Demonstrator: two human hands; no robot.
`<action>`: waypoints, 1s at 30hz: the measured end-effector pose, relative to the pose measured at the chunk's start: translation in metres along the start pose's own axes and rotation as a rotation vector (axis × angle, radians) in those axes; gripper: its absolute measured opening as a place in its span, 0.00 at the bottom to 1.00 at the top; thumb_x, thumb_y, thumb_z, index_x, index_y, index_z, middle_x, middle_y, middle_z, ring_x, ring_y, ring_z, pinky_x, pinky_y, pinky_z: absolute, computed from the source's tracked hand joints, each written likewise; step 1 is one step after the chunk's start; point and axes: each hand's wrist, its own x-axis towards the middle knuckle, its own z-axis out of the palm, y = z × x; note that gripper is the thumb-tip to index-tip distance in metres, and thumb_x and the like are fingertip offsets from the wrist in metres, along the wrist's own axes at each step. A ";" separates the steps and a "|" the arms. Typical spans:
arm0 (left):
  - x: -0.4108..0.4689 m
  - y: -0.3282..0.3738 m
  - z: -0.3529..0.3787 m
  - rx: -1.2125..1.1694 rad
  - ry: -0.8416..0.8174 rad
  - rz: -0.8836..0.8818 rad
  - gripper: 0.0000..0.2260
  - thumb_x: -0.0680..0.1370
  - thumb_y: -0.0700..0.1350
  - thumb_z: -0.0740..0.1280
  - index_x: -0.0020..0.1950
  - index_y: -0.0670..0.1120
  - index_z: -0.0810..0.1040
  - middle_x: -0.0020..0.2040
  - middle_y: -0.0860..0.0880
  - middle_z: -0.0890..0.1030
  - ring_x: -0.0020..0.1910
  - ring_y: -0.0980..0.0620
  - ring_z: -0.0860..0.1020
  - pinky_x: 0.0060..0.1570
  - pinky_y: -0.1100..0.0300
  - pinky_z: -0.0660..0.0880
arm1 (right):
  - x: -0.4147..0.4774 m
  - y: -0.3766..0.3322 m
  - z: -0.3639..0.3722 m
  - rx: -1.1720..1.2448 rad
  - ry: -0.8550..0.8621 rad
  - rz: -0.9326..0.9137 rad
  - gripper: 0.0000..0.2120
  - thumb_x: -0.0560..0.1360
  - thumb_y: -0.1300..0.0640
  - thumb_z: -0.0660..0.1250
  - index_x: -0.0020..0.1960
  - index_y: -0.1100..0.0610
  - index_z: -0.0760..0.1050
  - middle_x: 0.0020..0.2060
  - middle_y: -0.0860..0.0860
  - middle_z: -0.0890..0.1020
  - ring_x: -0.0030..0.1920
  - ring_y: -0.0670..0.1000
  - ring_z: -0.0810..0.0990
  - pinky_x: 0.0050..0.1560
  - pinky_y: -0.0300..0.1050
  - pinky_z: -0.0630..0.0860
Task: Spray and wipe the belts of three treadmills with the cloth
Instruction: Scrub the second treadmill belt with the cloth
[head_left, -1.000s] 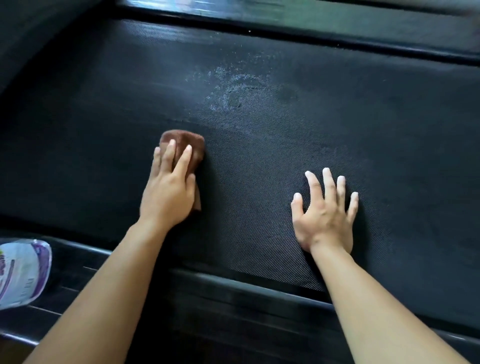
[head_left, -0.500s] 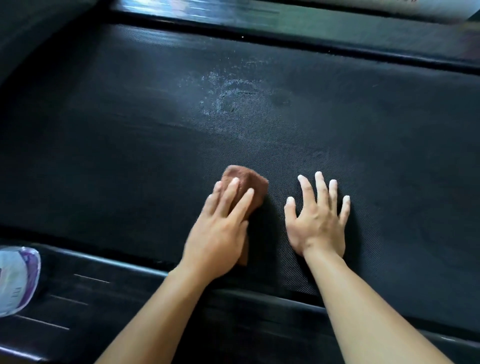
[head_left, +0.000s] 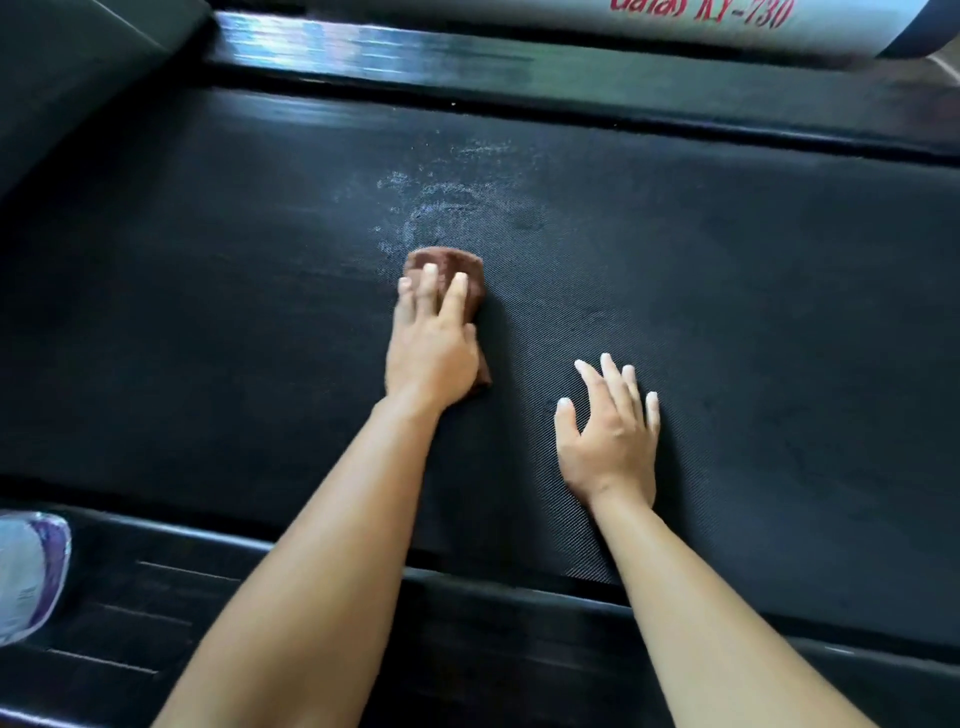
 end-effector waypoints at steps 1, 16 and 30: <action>-0.002 0.020 0.007 0.025 -0.017 0.057 0.27 0.83 0.48 0.58 0.82 0.48 0.54 0.82 0.41 0.47 0.80 0.36 0.45 0.78 0.50 0.42 | 0.001 0.001 -0.006 0.110 0.006 0.025 0.23 0.80 0.48 0.56 0.74 0.50 0.68 0.78 0.51 0.62 0.79 0.54 0.54 0.79 0.52 0.43; -0.141 -0.011 0.010 -0.048 -0.011 0.114 0.26 0.79 0.50 0.58 0.78 0.50 0.65 0.81 0.45 0.57 0.80 0.39 0.52 0.78 0.49 0.52 | -0.035 0.140 -0.078 -0.310 -0.003 0.079 0.35 0.76 0.35 0.45 0.78 0.50 0.60 0.79 0.54 0.57 0.79 0.59 0.52 0.78 0.60 0.46; -0.052 0.161 0.065 0.020 -0.032 0.298 0.28 0.81 0.47 0.59 0.81 0.49 0.57 0.81 0.40 0.53 0.80 0.36 0.48 0.78 0.47 0.48 | -0.032 0.143 -0.070 -0.327 0.017 0.101 0.28 0.81 0.41 0.50 0.79 0.46 0.56 0.80 0.49 0.52 0.80 0.53 0.47 0.78 0.57 0.44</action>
